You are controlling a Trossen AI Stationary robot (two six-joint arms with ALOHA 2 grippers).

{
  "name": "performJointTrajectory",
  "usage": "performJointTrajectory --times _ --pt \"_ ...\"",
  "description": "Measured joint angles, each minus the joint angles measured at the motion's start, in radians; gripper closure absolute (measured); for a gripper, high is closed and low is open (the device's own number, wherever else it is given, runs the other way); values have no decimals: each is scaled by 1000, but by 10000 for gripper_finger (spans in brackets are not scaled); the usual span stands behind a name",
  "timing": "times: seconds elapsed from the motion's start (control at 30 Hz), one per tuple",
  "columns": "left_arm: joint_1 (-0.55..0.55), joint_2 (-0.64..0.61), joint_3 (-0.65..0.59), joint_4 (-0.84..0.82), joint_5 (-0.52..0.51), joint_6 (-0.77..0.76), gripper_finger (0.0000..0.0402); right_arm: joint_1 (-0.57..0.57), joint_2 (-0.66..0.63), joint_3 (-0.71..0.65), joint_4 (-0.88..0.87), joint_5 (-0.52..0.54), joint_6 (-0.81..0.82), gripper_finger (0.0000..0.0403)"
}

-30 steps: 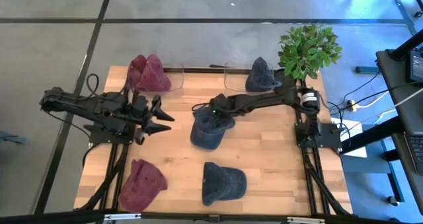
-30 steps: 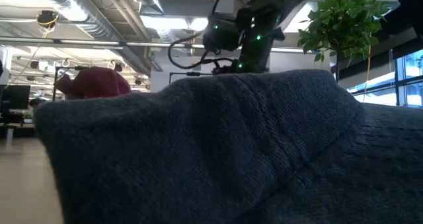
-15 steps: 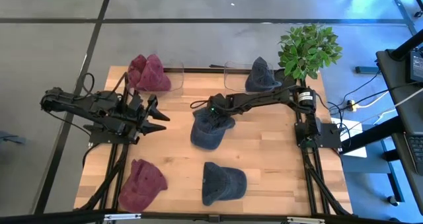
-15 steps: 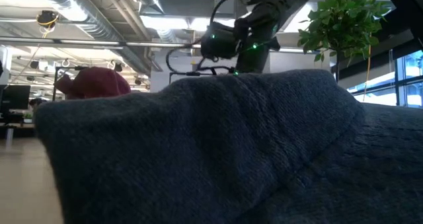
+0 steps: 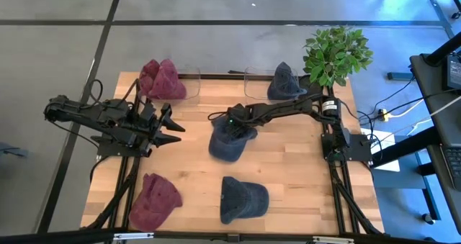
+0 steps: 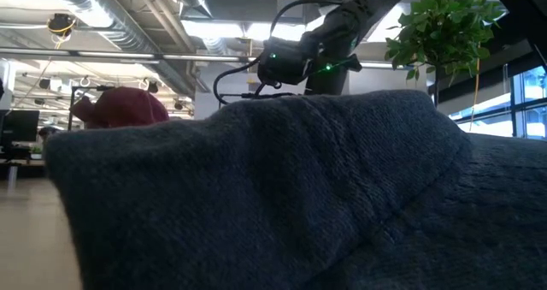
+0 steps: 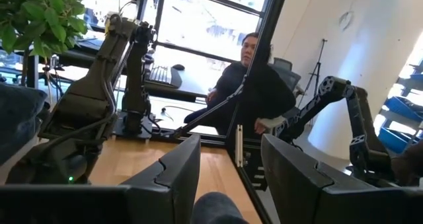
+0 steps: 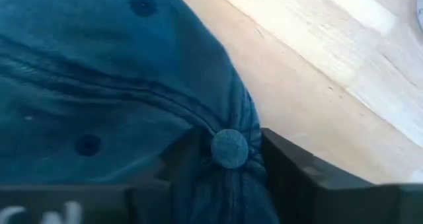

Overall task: Pick & Place hat
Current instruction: Put the top blue cap into the right transparent bin

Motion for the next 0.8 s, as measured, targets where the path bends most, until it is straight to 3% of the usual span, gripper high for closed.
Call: performJointTrajectory --times 0.23,0.5,0.67,0.8 --pt "0 0 0 1 -1 0 245 0 -16 -1 -21 -41 -68 352" --pt "0 0 0 2 -1 0 245 16 -140 -3 -53 -195 -98 354" --pt "0 0 0 3 -7 0 245 19 -286 -3 -61 -197 -79 354" --pt "0 4 0 3 -44 0 245 18 -400 -2 -71 -141 -30 354"
